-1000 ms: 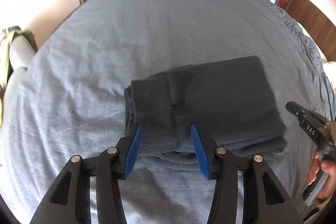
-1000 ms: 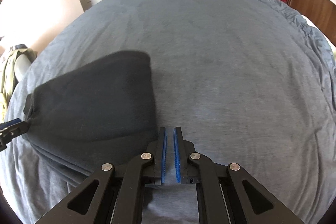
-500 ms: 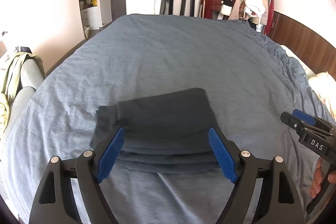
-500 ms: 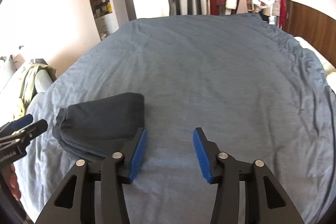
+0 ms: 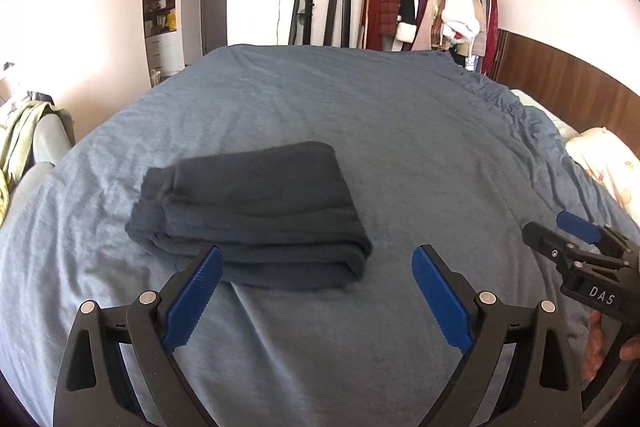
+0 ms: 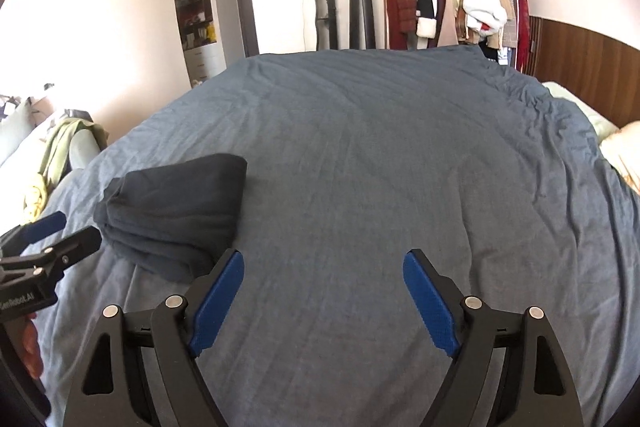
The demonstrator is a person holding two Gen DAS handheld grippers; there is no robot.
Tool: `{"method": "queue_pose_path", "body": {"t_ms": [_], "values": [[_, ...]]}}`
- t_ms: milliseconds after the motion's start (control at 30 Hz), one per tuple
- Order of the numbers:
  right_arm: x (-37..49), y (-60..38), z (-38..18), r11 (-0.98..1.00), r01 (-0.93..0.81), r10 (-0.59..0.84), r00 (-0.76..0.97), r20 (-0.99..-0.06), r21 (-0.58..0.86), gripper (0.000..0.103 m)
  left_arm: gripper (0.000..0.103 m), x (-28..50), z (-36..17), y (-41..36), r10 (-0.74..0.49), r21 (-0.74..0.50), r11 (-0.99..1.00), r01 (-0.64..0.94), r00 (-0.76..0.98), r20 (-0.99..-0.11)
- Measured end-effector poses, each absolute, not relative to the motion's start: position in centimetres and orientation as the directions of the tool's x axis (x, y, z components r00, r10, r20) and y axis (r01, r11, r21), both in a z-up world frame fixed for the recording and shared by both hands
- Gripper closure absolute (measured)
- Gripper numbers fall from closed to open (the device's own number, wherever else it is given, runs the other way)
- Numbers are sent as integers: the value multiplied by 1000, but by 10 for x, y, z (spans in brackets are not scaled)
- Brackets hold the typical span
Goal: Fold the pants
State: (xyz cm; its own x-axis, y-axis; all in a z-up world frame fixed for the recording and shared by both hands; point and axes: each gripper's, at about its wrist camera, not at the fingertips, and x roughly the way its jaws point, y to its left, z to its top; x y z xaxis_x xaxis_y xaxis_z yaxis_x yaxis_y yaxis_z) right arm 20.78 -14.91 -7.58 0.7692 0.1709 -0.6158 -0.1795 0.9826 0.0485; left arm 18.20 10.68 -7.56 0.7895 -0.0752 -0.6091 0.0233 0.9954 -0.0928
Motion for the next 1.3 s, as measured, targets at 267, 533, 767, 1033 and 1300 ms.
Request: {"method": "queue_pose_path", "body": {"t_ms": [267,533,767,1033,1300], "values": [[166,-167,-92,983,-175,173,790,-589,53,20,4,127,-78,83,-60,-54,998,35,828,-558],[103,-183,-75,988,-146,151,833,-533,52,20,4,69,-64,67,-67,-64,997,38,828,-556],[52,-194,-46,993,-117,118,872,-474,32,20,1,29,-48,57,-65,-65,997,35,845,-530],[10,-206,-32,994,-107,109,890,-443,30,18,0,-6,-38,41,-64,-54,998,42,856,-514],[-16,-211,-30,994,-105,105,897,-429,23,18,0,-22,-36,31,-53,-37,999,40,855,-516]]}}
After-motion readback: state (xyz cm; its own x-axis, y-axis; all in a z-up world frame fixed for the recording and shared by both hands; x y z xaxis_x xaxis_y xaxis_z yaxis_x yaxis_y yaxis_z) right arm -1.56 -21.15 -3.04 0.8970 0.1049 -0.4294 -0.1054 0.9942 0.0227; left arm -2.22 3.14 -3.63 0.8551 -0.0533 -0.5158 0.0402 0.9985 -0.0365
